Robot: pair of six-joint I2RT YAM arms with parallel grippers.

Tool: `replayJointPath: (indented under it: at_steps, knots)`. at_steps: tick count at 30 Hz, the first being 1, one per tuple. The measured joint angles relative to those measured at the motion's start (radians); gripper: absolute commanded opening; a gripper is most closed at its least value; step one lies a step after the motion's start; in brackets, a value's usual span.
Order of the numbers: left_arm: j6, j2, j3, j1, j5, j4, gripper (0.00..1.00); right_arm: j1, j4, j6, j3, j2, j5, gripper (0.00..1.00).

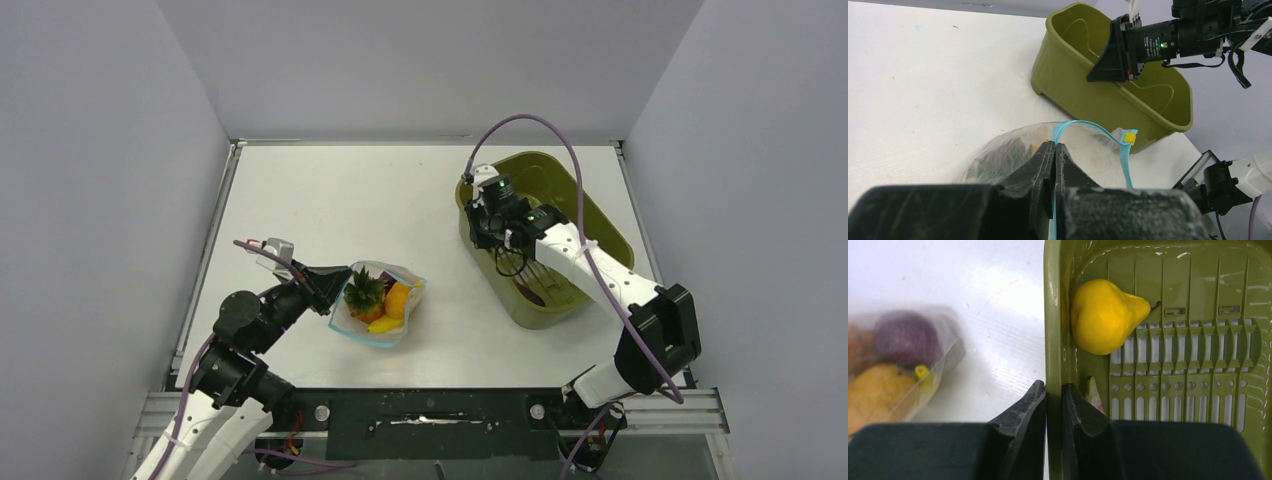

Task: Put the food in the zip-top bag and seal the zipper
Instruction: Move the bin to the center of the board.

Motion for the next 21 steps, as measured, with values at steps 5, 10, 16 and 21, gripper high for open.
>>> replayJointPath:
  at_steps: [5,10,16,21]
  knots:
    - [-0.001,0.0,0.0,0.0,0.0,0.0,0.0,0.0,0.034,0.172,0.033,0.05,0.107,0.06]
    - [-0.005,0.0,0.0,0.0,0.0,0.0,0.0,0.001,0.058,0.326,0.084,0.115,0.197,0.05]
    - [-0.008,0.002,0.0,0.0,0.0,0.0,0.0,0.007,0.057,0.465,0.145,0.176,0.266,0.18]
    - [-0.008,0.007,0.0,0.0,-0.003,0.0,0.0,0.006,0.063,0.534,0.156,0.192,0.274,0.46]
